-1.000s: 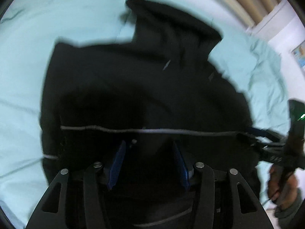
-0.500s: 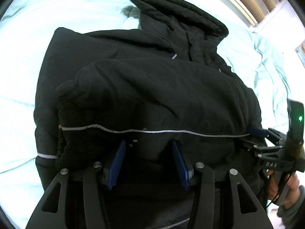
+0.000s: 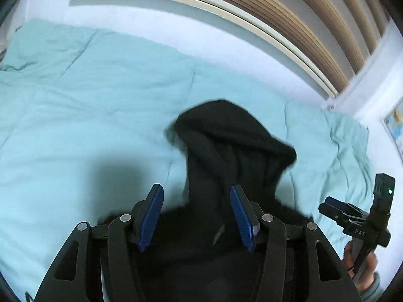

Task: Fold large clothes
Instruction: 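Grasp the hood with both grippers and lift it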

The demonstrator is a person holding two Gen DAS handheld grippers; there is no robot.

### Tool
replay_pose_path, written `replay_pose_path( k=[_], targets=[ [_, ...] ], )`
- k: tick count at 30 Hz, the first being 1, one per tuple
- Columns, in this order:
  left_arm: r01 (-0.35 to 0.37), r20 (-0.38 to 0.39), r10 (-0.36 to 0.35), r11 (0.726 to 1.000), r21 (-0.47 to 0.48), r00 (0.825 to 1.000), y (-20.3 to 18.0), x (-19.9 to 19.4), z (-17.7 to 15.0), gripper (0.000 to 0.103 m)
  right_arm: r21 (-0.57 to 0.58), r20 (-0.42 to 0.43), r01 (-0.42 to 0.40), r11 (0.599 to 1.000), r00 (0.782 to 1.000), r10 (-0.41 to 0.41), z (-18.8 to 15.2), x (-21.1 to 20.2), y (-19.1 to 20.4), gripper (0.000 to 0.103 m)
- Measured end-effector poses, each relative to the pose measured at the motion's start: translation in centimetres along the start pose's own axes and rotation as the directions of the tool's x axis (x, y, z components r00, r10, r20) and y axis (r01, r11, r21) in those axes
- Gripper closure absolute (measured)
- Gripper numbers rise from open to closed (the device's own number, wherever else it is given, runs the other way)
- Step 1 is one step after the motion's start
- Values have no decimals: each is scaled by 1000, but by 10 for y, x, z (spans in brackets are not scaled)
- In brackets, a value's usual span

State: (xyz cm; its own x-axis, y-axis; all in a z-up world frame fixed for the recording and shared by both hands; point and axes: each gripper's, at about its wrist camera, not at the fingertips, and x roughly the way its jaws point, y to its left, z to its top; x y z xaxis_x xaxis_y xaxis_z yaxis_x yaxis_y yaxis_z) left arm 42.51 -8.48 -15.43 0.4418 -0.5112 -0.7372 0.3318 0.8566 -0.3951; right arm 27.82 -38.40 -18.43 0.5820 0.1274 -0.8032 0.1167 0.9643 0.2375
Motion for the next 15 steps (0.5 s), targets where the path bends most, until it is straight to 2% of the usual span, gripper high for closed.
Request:
replay_pose_path(
  k=[3,5,8,12,14,15],
  targets=[
    [-26,-24,26,1000,7,999,4,43,29,46,13,40,65,998,997,-66,40,28,-12,17],
    [-33,-53,34,999,20,998,3,71,41,46,46,28,113,993,993,-114,58,57,-25,17],
    [-52,-101,57,997,48,993,4,110,51,46,105,-4,80,991,997,-80,72,91,-43,17],
    [-102,-149,107,994,40,983,16,152,57,46,169,-60,48,985,997,-38,82,131,-61,18],
    [-119,-146,119,993,3,982,23,168,63,46,175,-91,61,983,995,-46,88,149,-65,20],
    [-116,-141,112,993,-20,984,26,173,67,46,184,-98,50,982,995,-33,87,155,-69,26]
  ],
)
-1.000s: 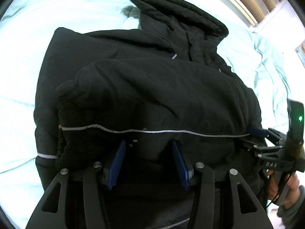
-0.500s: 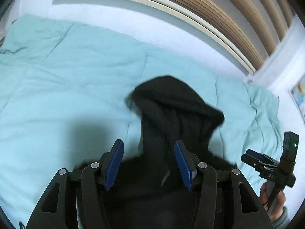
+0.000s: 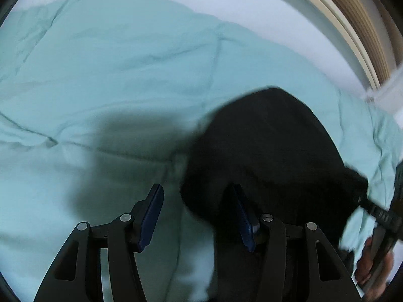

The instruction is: Fold large clothes

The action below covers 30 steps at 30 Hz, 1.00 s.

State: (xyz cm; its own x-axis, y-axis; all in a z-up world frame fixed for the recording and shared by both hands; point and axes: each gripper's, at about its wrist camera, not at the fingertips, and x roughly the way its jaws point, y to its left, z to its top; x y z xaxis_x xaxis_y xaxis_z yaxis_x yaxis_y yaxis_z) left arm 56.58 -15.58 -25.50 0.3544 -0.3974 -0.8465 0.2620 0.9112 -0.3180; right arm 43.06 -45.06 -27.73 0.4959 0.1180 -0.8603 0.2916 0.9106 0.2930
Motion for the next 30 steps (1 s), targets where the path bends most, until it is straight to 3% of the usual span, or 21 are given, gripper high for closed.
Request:
replay_pose_path(
  k=[2,3,4,6,9,10,11,13,14,16,18,20,22,23,25,27,30],
  targets=[
    [25,35,-24,999,-32,999,1,1,9,61,24,-18,-88,996,996,88,5,13,-2,60],
    [58,44,-56,998,-39,997,1,0,15,88,29,-19,-125,992,992,125,7,16,-1,84],
    [83,55,-81,995,-46,995,1,-4,18,93,23,0,-104,994,995,104,9,14,-1,92],
    [125,132,-120,992,-28,984,-2,-29,23,95,14,71,-111,994,991,109,12,-5,-3,95],
    [205,246,-209,978,44,946,-10,-73,19,95,-54,219,-96,994,970,106,5,-46,3,95],
    [210,267,-219,976,64,938,-11,-81,16,95,-79,253,-80,994,963,97,1,-54,6,95],
    [193,261,-205,979,72,943,-9,-78,15,95,-87,262,-73,993,960,94,-1,-54,7,95],
    [133,196,-139,990,41,971,4,-53,14,92,-87,229,-44,995,971,63,-4,-33,2,95],
    [91,97,-92,996,10,991,16,-19,12,91,-78,202,-36,996,978,52,-2,-21,-3,95],
    [65,-76,-66,998,-23,995,32,32,-1,85,-64,50,-6,998,999,9,-5,30,-16,93],
    [119,-25,-120,992,-43,992,41,35,-11,84,-19,-58,-48,999,997,47,-13,63,-30,87],
    [114,-29,-116,992,-55,993,40,24,-8,81,29,-56,-89,996,994,91,-12,61,-38,82],
    [77,-17,-76,997,3,997,32,7,-9,76,31,-48,-88,996,995,89,-9,46,-40,65],
    [52,-6,-51,998,43,999,27,-4,-11,73,26,-49,-85,996,995,86,-10,41,-40,62],
    [33,23,-36,993,109,999,22,-30,-16,64,-3,-54,-103,995,993,103,-14,21,-38,59],
    [59,71,-71,986,157,995,17,-63,-21,59,-55,-64,-119,991,991,115,-20,2,-29,58],
    [68,167,-97,983,170,981,9,-102,-31,55,-120,-68,-153,981,987,145,-25,-22,-13,58]
  ],
)
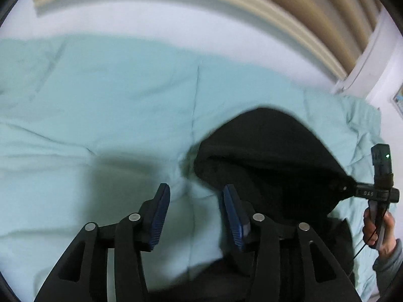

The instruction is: Fold large clothes

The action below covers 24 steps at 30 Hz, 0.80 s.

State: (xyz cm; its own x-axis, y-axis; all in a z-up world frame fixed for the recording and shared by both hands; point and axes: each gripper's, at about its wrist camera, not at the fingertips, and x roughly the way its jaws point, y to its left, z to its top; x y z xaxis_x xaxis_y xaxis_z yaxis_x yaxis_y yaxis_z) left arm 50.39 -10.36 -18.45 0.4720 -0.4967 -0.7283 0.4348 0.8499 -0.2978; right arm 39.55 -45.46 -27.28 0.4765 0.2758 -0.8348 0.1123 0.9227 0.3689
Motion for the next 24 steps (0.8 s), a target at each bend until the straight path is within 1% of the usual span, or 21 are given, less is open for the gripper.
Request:
replay_pose_path(
  k=[2,3,5,7,8,9,10,11,12,13,14,15,16,17,18,19,20,22,23,24],
  targets=[
    [32,56,-32,999,-4,998,-11,-10,6,54,-17,43,0,1000,999,1,6,-9,14,58],
    [34,63,-33,999,-4,997,-16,-10,5,54,-28,55,6,1000,999,-5,8,-9,21,56],
    [42,47,-42,999,2,998,-27,6,18,54,-53,68,49,997,997,-45,18,-9,31,56],
    [28,41,-28,1000,3,999,-24,14,20,54,-34,39,73,997,997,-72,21,-6,24,55],
    [36,38,-36,999,1,999,-26,23,27,54,-32,24,80,996,997,-79,12,-11,23,52],
    [35,36,-35,999,-1,999,-24,29,32,54,-34,8,101,994,995,-101,11,-10,22,43],
    [23,31,-23,1000,-8,999,-24,36,37,54,-44,-6,133,990,991,-134,6,-12,17,37],
    [19,25,-18,1000,-21,1000,-24,43,40,54,-50,-3,130,990,991,-131,3,-20,18,37],
    [28,19,-28,999,-32,999,-23,48,41,54,-45,8,95,994,996,-94,1,-27,17,36],
    [39,9,-39,998,-39,999,-20,54,40,54,-25,29,22,999,999,-21,1,-36,17,36],
    [34,-40,-36,998,-47,999,-17,71,39,54,-7,55,-38,999,998,39,3,-47,16,36],
    [32,-75,-35,998,-50,997,-23,84,39,54,3,80,-74,997,994,74,9,-50,19,36],
    [22,-136,-28,999,-48,990,-21,101,33,54,3,97,-80,997,992,79,14,-48,24,36],
    [3,-234,-9,1000,-25,972,-21,122,22,54,-10,114,-56,998,992,57,21,-44,30,36],
    [-16,-288,18,1000,10,958,-25,135,13,54,-32,127,-6,999,992,10,28,-36,38,36],
    [-31,-295,44,998,48,954,-28,140,6,54,-45,131,29,999,991,-23,33,-26,44,36],
    [-33,-281,50,997,65,958,-29,139,4,54,-55,124,61,997,991,-54,37,-13,49,36],
    [-23,-279,31,999,30,960,-24,137,5,54,-75,75,94,993,993,-88,38,16,51,36],
    [-13,-278,14,1000,7,960,-20,136,6,54,-81,60,116,990,992,-111,36,23,51,36],
    [-7,-274,9,1000,6,962,-19,135,6,54,-91,38,154,984,988,-152,32,36,50,36]
  ],
)
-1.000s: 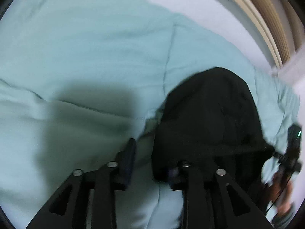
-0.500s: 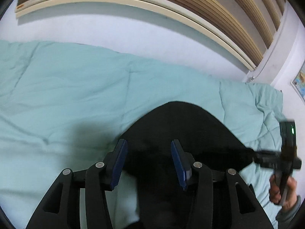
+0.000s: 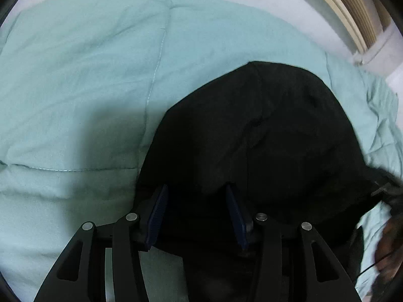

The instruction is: Fold large clothes

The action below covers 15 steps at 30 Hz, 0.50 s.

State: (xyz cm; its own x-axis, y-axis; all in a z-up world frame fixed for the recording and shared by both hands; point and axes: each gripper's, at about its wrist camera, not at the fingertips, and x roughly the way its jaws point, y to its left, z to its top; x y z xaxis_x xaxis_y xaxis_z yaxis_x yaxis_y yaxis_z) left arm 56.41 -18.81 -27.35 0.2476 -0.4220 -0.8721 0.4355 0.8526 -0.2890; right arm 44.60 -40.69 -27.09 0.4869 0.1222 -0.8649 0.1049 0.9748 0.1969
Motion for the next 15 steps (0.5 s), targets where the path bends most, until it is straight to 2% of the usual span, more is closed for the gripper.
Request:
replay_pose_path(
  k=[2,4,6,9,11,13,14,15],
  targets=[
    [-5,11,5,1000,25,1000,-1,0,-3,54,3,-78,23,1000,997,-23,-11,28,-4,36],
    [-14,26,13,999,42,1000,-3,-3,-3,54,68,-140,-16,998,990,26,-22,54,-16,34],
    [-12,41,10,999,42,999,-3,-11,-3,54,116,-152,-54,992,986,72,-24,66,-28,34],
    [43,112,-45,999,25,993,2,-39,0,53,96,-131,-89,991,986,102,-19,54,-30,34],
    [128,189,-123,992,-12,974,13,-64,7,52,78,-107,-125,989,985,133,-17,39,-33,34],
    [187,242,-169,981,-53,955,25,-78,15,40,90,-70,-182,979,980,188,-13,23,-41,32],
    [199,251,-176,978,-66,952,30,-78,20,39,98,-50,-205,974,976,211,-9,16,-47,32],
    [192,244,-168,978,-78,955,35,-75,26,39,103,-40,-212,972,975,217,-7,13,-51,31]
  ],
)
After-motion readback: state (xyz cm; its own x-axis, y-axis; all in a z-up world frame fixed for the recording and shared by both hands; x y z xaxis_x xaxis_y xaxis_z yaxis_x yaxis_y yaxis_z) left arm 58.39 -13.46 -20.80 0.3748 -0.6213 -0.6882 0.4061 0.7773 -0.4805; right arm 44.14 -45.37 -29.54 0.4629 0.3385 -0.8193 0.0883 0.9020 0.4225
